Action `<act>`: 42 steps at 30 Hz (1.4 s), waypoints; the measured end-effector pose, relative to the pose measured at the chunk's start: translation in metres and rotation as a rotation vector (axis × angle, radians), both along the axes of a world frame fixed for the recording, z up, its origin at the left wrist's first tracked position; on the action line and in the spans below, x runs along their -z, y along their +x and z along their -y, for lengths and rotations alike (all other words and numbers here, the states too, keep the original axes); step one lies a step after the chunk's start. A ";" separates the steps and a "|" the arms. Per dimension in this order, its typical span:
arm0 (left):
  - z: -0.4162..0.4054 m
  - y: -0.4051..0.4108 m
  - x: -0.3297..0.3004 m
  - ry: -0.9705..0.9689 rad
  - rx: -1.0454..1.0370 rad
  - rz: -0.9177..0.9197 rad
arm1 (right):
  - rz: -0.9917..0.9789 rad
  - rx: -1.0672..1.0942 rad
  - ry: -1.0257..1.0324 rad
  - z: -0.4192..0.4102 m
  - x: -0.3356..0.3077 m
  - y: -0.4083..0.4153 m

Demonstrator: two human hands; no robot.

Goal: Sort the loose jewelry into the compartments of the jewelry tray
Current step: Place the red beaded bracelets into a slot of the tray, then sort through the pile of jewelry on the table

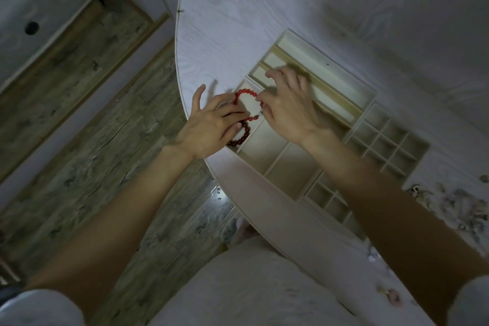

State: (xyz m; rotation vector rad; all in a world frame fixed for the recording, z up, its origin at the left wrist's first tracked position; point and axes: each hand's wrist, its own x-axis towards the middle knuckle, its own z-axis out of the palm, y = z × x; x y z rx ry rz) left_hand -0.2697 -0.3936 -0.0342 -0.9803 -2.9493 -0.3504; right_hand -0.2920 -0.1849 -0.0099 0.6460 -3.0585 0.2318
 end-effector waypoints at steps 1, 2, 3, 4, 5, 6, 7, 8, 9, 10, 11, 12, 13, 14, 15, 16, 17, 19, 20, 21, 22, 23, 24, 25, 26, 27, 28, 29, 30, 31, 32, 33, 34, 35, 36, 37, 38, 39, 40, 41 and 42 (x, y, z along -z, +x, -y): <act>0.000 0.000 0.000 -0.001 -0.001 0.001 | 0.003 -0.024 -0.001 0.002 0.000 -0.002; 0.000 0.000 -0.001 -0.003 -0.002 0.000 | 0.009 -0.050 0.013 0.003 -0.001 -0.004; -0.001 0.000 -0.001 -0.005 -0.002 -0.003 | 0.014 -0.072 0.032 0.004 -0.001 -0.006; -0.001 0.000 -0.002 -0.007 0.000 -0.006 | 0.018 -0.083 0.052 0.004 -0.001 -0.009; -0.002 0.000 -0.002 -0.008 0.002 -0.009 | 0.022 -0.083 0.068 0.004 -0.002 -0.011; -0.002 0.000 -0.002 -0.009 0.005 -0.009 | 0.022 -0.075 0.078 0.003 -0.002 -0.013; -0.003 0.001 -0.003 -0.006 0.006 -0.002 | 0.023 -0.064 0.084 0.001 -0.003 -0.014; -0.003 0.001 -0.003 -0.002 0.006 0.012 | 0.026 -0.057 0.090 0.000 -0.003 -0.014; -0.003 0.001 -0.003 0.003 0.007 0.029 | 0.028 -0.055 0.100 -0.001 -0.004 -0.013; -0.003 0.001 -0.004 0.004 0.010 0.041 | 0.026 -0.056 0.117 -0.002 -0.005 -0.012; -0.003 0.001 -0.005 0.001 0.015 0.044 | 0.017 -0.064 0.142 -0.002 -0.005 -0.011; -0.003 0.001 -0.005 -0.006 0.019 0.035 | 0.001 -0.075 0.178 -0.002 -0.005 -0.010; -0.003 0.001 -0.006 -0.012 0.023 0.021 | -0.019 -0.087 0.220 -0.002 -0.004 -0.009; -0.004 0.001 -0.006 -0.018 0.024 0.005 | -0.039 -0.095 0.256 -0.003 -0.003 -0.008; -0.004 0.000 -0.007 -0.022 0.021 -0.006 | -0.058 -0.099 0.280 -0.004 -0.002 -0.006; -0.004 0.000 -0.007 -0.025 0.015 -0.010 | -0.072 -0.103 0.285 -0.006 -0.001 -0.005; -0.004 0.001 -0.007 -0.024 0.007 -0.003 | -0.078 -0.107 0.278 -0.008 0.000 -0.003; -0.004 0.001 -0.007 -0.024 -0.002 0.026 | -0.073 -0.104 0.253 -0.010 0.002 -0.001; -0.004 0.002 -0.007 -0.029 -0.006 0.040 | -0.070 -0.103 0.242 -0.011 0.002 0.000; -0.004 0.003 -0.008 -0.036 -0.011 0.051 | -0.064 -0.103 0.228 -0.010 0.003 0.000; -0.004 0.004 -0.009 -0.039 -0.018 0.058 | -0.053 -0.105 0.205 -0.009 0.003 0.000; -0.004 0.005 -0.009 -0.036 -0.022 0.057 | -0.038 -0.105 0.166 -0.008 0.002 0.000; -0.005 0.006 -0.011 -0.030 -0.032 0.056 | -0.016 -0.105 0.113 -0.008 0.001 0.000; -0.006 0.007 -0.014 -0.022 -0.047 0.050 | 0.007 -0.101 0.056 -0.009 -0.001 0.001; -0.009 0.009 -0.018 -0.005 -0.075 0.038 | 0.023 -0.096 0.000 -0.010 -0.005 0.003; -0.011 0.012 -0.024 0.028 -0.118 0.027 | 0.034 -0.090 -0.054 -0.011 -0.009 0.005; -0.020 0.017 -0.034 0.077 -0.153 0.014 | 0.037 -0.068 -0.109 -0.017 -0.017 0.011; -0.030 0.023 -0.043 0.139 -0.184 -0.003 | 0.031 -0.033 -0.168 -0.024 -0.027 0.020; -0.040 0.031 -0.054 0.213 -0.214 -0.015 | 0.013 0.012 -0.233 -0.031 -0.038 0.031; -0.055 0.040 -0.065 0.309 -0.230 -0.009 | -0.007 0.075 -0.288 -0.044 -0.049 0.047; -0.074 0.050 -0.076 0.415 -0.236 0.009 | -0.019 0.151 -0.338 -0.060 -0.060 0.068; -0.087 0.060 -0.084 0.518 -0.247 0.023 | -0.034 0.219 -0.392 -0.071 -0.066 0.086; -0.105 0.069 -0.090 0.619 -0.236 0.034 | -0.055 0.298 -0.432 -0.086 -0.070 0.107; -0.128 0.082 -0.095 0.714 -0.195 0.058 | -0.078 0.392 -0.452 -0.107 -0.072 0.133; -0.149 0.093 -0.097 0.782 -0.144 0.092 | -0.090 0.481 -0.457 -0.127 -0.071 0.158; -0.169 0.102 -0.098 0.815 -0.089 0.137 | -0.088 0.563 -0.445 -0.146 -0.067 0.181; -0.190 0.111 -0.094 0.806 -0.024 0.186 | -0.070 0.637 -0.415 -0.167 -0.061 0.203; -0.211 0.117 -0.089 0.754 0.046 0.226 | -0.046 0.701 -0.377 -0.187 -0.053 0.224; -0.229 0.122 -0.080 0.670 0.117 0.237 | -0.016 0.759 -0.342 -0.206 -0.045 0.240; -0.250 0.128 -0.069 0.565 0.190 0.213 | 0.005 0.812 -0.310 -0.226 -0.038 0.256; -0.268 0.132 -0.056 0.461 0.245 0.152 | 0.025 0.845 -0.284 -0.242 -0.032 0.267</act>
